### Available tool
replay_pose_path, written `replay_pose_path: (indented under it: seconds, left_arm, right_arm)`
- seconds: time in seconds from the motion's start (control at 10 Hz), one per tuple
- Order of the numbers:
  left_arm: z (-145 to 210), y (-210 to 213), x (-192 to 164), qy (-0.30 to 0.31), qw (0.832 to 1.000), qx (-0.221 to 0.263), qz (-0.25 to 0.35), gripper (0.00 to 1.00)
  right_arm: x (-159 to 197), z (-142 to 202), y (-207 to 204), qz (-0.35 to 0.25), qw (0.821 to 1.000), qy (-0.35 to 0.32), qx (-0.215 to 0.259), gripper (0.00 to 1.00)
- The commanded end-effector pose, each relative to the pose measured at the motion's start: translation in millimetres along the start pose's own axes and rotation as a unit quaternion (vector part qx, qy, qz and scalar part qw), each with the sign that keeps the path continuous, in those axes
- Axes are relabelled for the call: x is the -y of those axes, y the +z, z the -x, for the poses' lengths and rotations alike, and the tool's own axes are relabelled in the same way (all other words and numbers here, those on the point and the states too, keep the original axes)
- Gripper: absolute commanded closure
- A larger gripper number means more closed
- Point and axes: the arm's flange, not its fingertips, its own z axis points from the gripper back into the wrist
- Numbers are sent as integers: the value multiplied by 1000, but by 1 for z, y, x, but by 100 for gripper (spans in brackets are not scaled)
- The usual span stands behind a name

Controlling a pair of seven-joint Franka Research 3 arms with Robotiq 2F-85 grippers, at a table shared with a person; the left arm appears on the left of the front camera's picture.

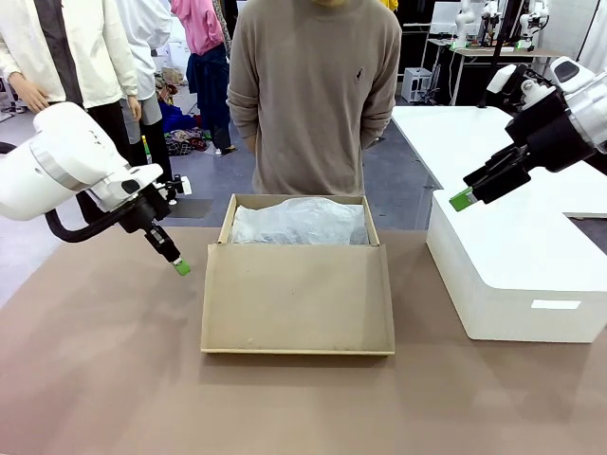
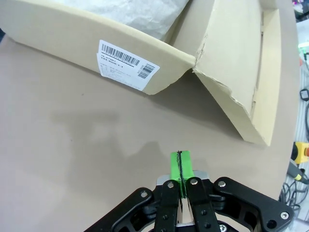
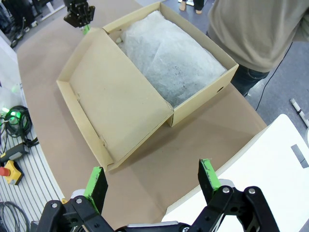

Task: Pack the shoes into the box.
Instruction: Close the Shoes Box.

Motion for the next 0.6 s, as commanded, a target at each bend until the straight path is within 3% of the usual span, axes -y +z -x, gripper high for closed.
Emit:
replay_pose_path:
  seconds: [0.0,0.5]
  left_arm:
    - [-5,-9,-9,-8,1000,20,13,100]
    - [-7,-33,-18,8,998,37,44,100]
  right_arm:
    - [3,-1,-1,-8,1000,4,14,0]
    - [3,-1,-1,-8,1000,4,14,0]
